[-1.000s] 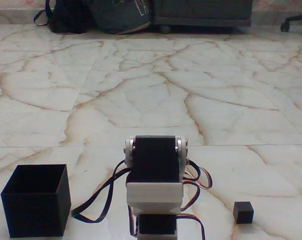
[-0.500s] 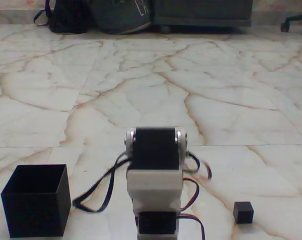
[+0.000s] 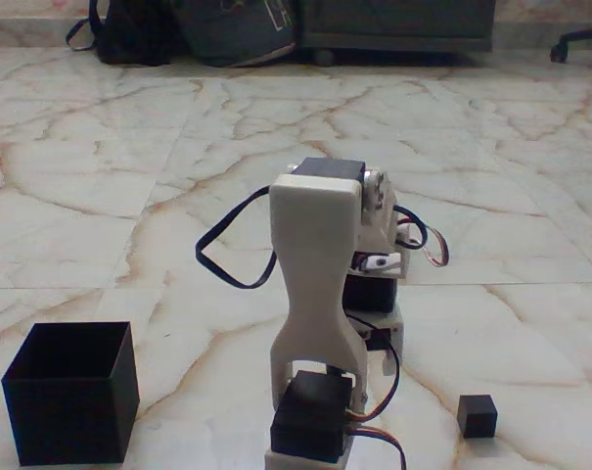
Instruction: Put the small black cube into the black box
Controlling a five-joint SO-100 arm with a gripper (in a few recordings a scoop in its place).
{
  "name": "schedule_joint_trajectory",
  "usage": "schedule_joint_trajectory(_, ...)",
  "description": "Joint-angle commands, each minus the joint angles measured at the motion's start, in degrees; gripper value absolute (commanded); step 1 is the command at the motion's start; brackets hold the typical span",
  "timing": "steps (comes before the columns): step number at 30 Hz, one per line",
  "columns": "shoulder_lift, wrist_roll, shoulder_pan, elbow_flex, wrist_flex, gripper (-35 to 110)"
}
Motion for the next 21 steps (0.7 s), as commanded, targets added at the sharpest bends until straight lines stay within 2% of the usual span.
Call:
schedule_joint_trajectory(1, -2.5, -3.7, 3.4, -5.8, 1.4, 8)
schedule_joint_trajectory(6, -12.4, -14.8, 11.4, -19.2, 5.2, 9)
schedule_joint_trajectory(13, -25.4, -17.2, 16.6, -36.4, 8.3, 9)
schedule_joint_trajectory(15, -29.2, -16.8, 17.9, -36.9, 4.7, 9)
schedule_joint_trajectory(21, -32.7, -18.5, 21.4, -42.8, 6.1, 9)
